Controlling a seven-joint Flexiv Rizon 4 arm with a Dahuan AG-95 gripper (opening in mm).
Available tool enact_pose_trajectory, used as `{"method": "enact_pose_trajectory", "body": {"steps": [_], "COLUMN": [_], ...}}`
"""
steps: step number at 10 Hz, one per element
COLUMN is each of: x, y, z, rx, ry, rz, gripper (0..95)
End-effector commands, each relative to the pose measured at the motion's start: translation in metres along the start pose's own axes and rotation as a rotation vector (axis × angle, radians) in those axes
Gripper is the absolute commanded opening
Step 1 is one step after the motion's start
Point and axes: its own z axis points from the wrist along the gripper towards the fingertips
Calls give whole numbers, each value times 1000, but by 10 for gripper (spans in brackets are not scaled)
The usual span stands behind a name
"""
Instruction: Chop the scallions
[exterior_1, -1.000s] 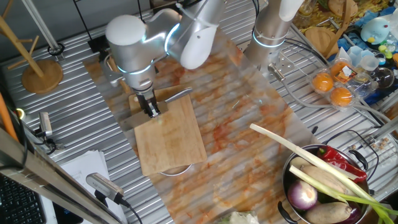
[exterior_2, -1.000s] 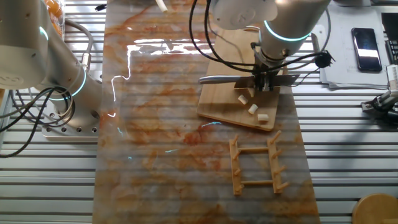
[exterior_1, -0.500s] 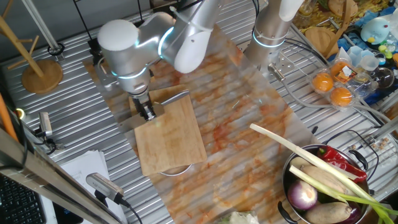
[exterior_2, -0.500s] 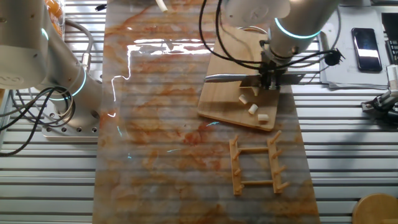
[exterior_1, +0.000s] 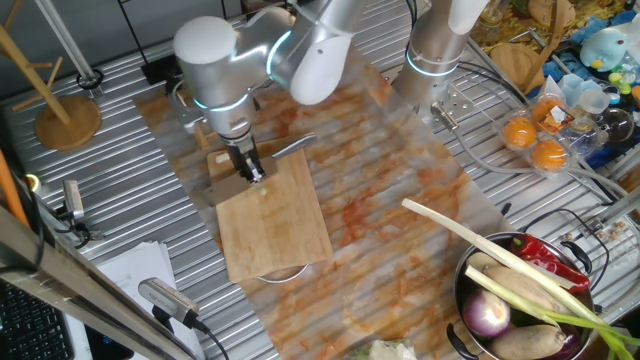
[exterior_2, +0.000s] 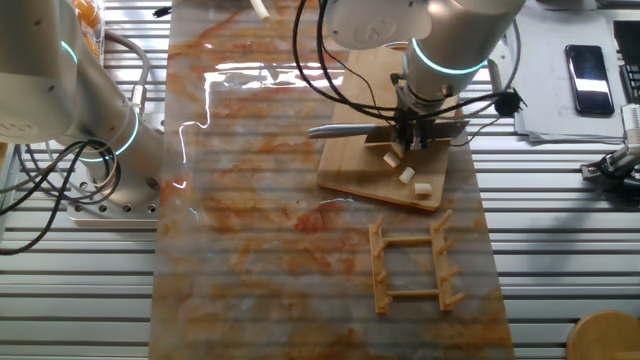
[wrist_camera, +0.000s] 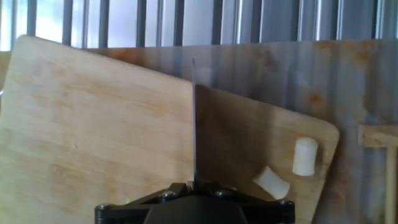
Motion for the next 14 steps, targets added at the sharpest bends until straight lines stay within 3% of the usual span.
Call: {"method": "enact_pose_trajectory", "body": {"steps": [1,3,6,8,10,11,12,14], "x": [12,1,-11,-25,-41,-40,-38,-32], "y": [-7,-2,-6,-5,1,0,-1,-1], "z": [34,29,45,37,32,32,34,28], "rx": [19,25,33,18,25,50,38,30], "ry": [-37,-40,-56,-22,-24,-17,-31,-22], "rz": [-19,-5,-5,-2,13,-1,-9,-15], "gripper": [0,0,0,0,0,0,0,0]}}
